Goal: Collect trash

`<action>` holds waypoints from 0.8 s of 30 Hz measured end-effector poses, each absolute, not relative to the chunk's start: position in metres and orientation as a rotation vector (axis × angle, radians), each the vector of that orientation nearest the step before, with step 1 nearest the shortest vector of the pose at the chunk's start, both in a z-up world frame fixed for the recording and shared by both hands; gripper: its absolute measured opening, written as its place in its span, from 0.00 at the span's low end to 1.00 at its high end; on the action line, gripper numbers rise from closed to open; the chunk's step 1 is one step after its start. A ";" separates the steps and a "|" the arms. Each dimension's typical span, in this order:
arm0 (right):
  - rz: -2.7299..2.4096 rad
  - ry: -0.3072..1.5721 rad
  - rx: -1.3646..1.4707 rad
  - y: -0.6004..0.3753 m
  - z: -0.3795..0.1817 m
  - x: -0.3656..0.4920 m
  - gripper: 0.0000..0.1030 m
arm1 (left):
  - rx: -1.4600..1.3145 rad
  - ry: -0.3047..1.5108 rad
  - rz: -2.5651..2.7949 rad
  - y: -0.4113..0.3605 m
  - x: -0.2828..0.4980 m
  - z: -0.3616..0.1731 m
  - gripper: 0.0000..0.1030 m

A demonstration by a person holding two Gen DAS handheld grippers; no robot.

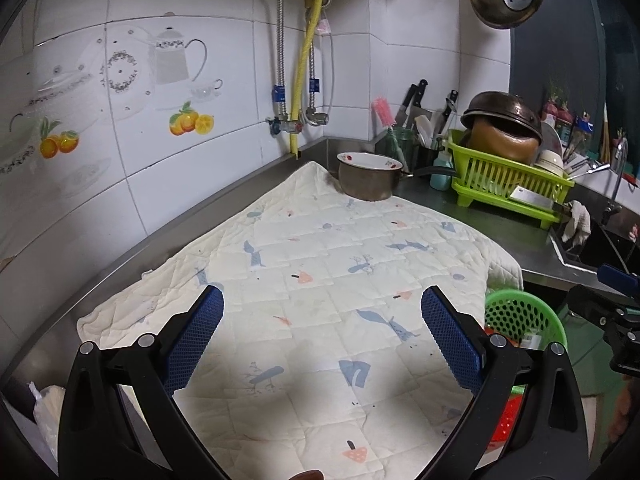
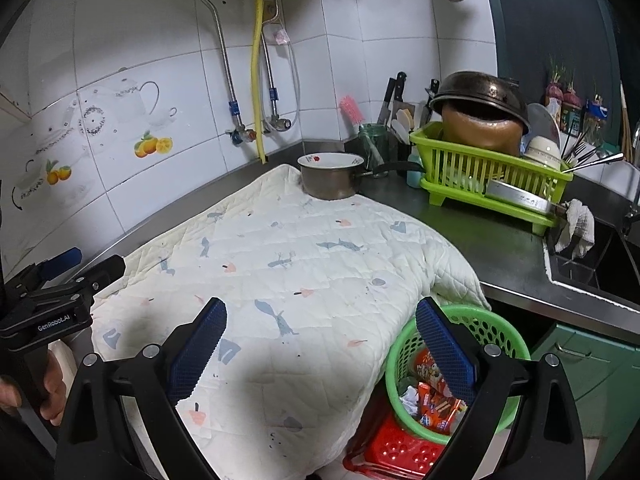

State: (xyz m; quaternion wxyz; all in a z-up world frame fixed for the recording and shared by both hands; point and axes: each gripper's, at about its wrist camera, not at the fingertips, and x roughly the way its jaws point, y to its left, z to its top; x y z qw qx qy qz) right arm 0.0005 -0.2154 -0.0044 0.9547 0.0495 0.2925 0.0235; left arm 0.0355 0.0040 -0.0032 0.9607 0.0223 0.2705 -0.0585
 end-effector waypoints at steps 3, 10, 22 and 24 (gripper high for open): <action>0.049 0.585 0.103 -0.214 -0.002 -0.003 0.90 | 0.038 0.528 -0.120 0.004 0.031 0.001 0.95; 0.035 0.562 0.094 -0.215 0.005 -0.011 0.90 | 0.054 0.488 -0.121 -0.001 0.022 0.009 0.95; 0.024 0.545 0.101 -0.217 0.010 -0.018 0.90 | 0.063 0.480 -0.120 -0.003 0.019 0.014 0.95; 0.026 0.547 0.103 -0.217 0.009 -0.017 0.90 | 0.063 0.480 -0.119 -0.003 0.020 0.014 0.95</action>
